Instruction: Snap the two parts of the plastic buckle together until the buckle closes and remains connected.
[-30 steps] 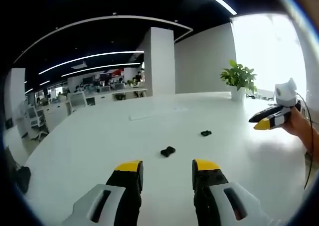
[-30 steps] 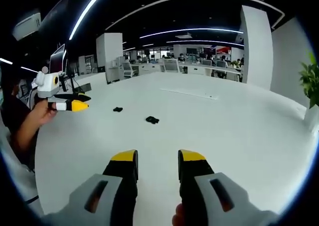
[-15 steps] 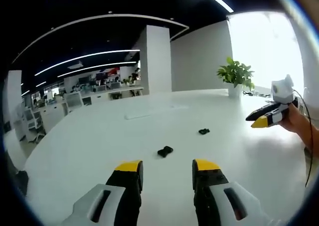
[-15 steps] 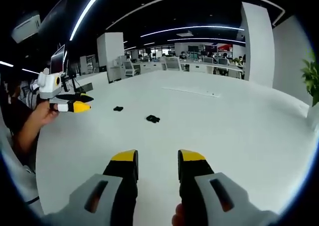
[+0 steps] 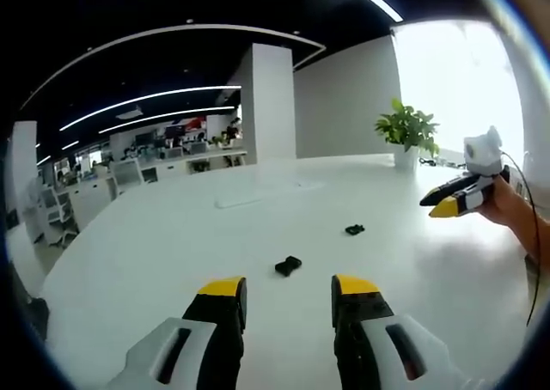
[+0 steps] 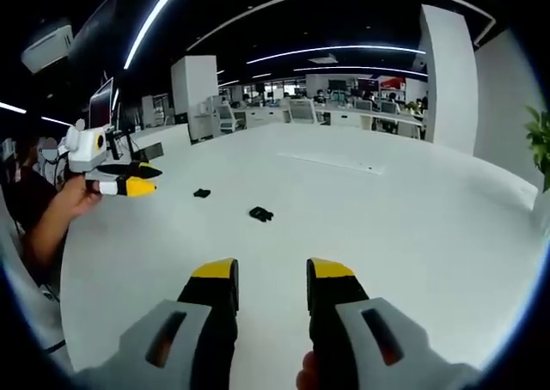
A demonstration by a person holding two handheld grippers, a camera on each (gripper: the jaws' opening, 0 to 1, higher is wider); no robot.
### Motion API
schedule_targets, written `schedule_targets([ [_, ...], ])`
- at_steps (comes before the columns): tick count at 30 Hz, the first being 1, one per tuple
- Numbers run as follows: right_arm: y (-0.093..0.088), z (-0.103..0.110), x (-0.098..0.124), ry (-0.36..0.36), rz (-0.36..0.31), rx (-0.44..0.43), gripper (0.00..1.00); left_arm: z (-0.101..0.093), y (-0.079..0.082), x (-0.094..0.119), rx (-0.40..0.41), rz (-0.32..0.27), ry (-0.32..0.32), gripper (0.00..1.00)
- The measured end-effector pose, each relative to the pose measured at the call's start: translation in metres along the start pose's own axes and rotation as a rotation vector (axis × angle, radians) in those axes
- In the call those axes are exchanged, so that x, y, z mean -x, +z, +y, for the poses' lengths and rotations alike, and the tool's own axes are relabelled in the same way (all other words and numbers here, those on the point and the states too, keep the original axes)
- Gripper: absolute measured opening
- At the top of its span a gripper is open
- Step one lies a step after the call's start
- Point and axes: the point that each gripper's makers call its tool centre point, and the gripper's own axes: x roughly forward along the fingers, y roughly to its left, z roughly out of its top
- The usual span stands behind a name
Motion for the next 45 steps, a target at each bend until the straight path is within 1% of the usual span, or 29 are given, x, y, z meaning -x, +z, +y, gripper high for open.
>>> schedule_targets([
  [8,0.006,0.001,-0.006,0.013,0.002,0.016,0.31,0.002,0.002,-0.001,-0.001,0.002,-0.004,0.40],
  [13,0.007,0.002,-0.010,0.022,0.008,0.027,0.31,0.005,-0.001,-0.006,0.007,0.012,-0.006,0.40],
  [18,0.009,0.002,-0.013,0.039,0.014,0.030,0.31,0.004,-0.001,-0.008,0.010,0.016,-0.012,0.39],
  [28,0.015,-0.001,-0.019,0.047,0.017,0.043,0.31,0.000,-0.001,-0.012,0.023,0.029,-0.036,0.37],
  [37,0.017,-0.003,-0.023,0.050,0.021,0.051,0.31,0.000,0.001,-0.016,0.015,0.031,-0.040,0.37],
  [45,0.015,-0.004,-0.027,0.072,0.031,0.034,0.31,-0.001,0.000,-0.023,0.011,0.049,-0.052,0.36],
])
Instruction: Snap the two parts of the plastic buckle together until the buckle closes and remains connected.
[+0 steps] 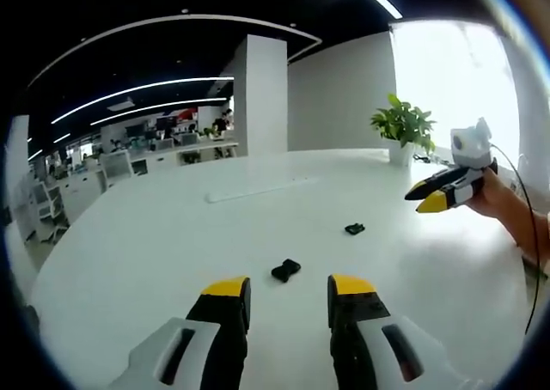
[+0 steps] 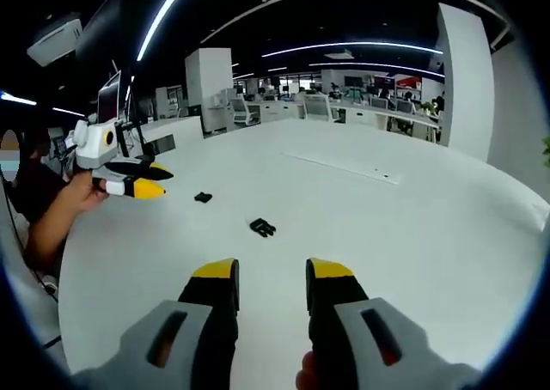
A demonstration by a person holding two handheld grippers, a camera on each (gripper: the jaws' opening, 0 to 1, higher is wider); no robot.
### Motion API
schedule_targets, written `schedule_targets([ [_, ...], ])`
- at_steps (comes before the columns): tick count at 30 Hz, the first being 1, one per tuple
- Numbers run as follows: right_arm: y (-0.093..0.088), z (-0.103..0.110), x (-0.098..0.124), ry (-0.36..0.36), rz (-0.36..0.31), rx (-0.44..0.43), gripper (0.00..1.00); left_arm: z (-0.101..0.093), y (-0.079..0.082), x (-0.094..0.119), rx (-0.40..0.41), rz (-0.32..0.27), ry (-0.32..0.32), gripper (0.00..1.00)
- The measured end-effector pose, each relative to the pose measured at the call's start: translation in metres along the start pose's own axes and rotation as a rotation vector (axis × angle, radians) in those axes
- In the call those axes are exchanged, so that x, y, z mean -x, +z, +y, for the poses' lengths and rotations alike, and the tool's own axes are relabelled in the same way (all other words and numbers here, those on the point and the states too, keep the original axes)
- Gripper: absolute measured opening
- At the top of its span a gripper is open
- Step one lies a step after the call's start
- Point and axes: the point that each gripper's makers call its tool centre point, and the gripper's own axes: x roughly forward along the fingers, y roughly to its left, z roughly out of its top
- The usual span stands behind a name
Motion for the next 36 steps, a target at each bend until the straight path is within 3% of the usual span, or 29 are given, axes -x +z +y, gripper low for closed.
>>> schedule_targets([
  [24,0.006,0.002,-0.018,0.023,0.025,0.020,0.30,0.003,-0.007,-0.017,-0.016,0.044,-0.017,0.35],
  [36,0.009,0.002,-0.024,0.030,0.032,0.027,0.30,0.001,0.002,-0.019,-0.024,0.048,-0.041,0.34],
])
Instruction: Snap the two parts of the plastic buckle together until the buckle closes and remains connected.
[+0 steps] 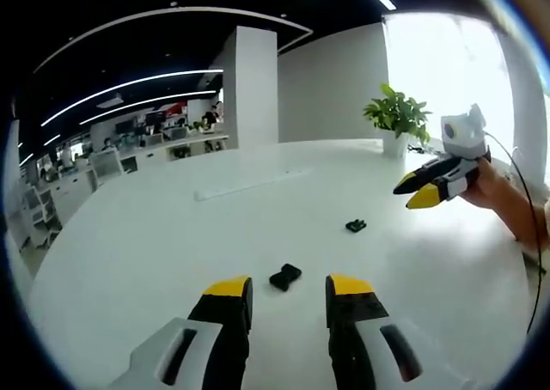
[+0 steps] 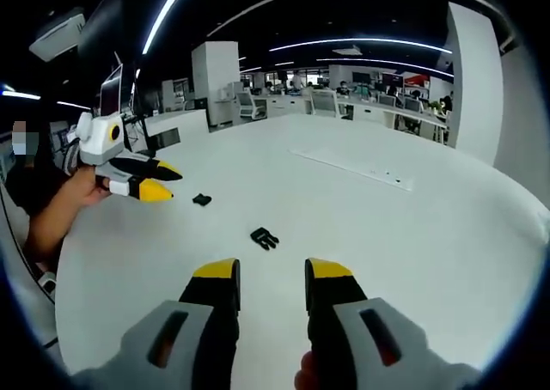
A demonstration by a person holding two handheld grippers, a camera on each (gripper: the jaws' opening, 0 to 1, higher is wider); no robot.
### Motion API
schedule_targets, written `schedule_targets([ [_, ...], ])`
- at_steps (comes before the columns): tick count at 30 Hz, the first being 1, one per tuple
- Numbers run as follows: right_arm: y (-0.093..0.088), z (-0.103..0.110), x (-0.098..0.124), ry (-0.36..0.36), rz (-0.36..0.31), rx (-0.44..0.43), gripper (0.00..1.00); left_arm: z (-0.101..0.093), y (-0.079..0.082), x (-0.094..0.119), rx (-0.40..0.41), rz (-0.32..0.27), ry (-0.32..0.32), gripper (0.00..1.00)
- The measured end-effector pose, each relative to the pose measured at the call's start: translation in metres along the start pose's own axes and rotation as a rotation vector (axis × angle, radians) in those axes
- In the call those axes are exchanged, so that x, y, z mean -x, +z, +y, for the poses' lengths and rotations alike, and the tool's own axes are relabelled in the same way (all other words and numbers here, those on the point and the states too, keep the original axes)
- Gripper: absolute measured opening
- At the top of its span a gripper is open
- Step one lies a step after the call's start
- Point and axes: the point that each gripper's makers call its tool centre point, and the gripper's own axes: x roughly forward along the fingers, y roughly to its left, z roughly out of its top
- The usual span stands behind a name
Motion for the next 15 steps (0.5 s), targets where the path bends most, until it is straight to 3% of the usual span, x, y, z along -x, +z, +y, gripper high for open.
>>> schedule_targets([
  [15,0.007,-0.007,-0.015,0.016,0.027,0.028,0.30,0.005,0.002,-0.021,0.003,0.042,-0.007,0.33],
])
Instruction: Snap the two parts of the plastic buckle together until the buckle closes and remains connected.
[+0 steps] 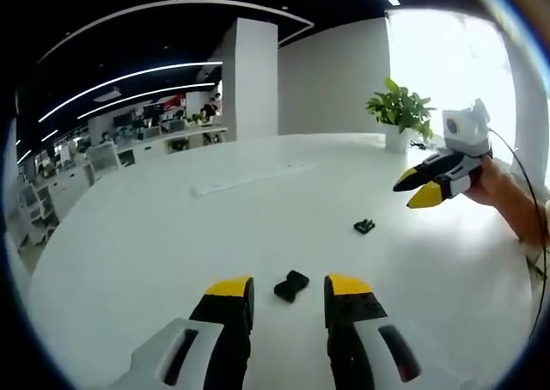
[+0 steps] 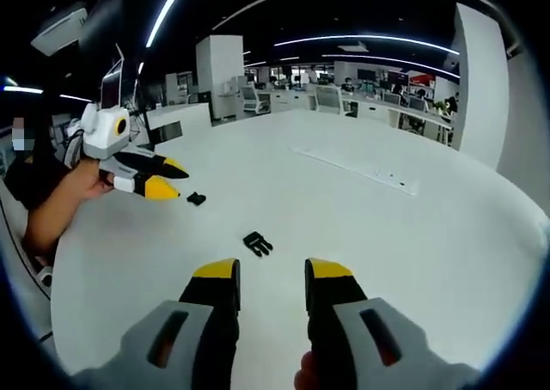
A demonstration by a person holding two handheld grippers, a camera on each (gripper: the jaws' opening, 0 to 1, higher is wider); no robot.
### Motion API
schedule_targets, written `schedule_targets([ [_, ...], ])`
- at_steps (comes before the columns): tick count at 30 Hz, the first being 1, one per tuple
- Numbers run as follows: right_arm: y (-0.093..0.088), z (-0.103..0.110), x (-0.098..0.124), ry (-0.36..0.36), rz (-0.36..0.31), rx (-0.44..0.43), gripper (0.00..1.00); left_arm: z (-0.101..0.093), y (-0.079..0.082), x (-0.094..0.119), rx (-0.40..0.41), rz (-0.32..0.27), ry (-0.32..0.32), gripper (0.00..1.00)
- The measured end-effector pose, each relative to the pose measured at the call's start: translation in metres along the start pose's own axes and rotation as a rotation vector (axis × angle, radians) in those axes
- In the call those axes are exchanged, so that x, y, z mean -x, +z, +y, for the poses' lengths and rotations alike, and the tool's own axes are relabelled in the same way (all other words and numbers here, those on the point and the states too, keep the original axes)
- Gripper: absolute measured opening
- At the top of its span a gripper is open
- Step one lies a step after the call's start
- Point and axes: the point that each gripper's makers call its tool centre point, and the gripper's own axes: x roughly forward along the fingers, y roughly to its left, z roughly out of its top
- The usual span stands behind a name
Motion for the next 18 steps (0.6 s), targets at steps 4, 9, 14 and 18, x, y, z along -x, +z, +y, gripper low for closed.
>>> schedule_targets([
  [4,0.006,-0.002,-0.002,0.002,-0.009,0.005,0.30,0.002,0.000,-0.002,0.003,0.007,-0.001,0.33],
  [9,0.007,-0.004,-0.007,0.003,-0.021,0.002,0.28,0.004,-0.001,-0.003,0.002,0.011,0.002,0.31],
  [14,0.001,-0.004,-0.011,0.013,-0.023,-0.023,0.28,0.004,-0.008,-0.008,0.002,0.030,0.005,0.31],
  [18,-0.002,-0.004,-0.013,0.015,-0.022,-0.025,0.28,0.004,-0.012,-0.010,-0.001,0.039,0.003,0.30],
])
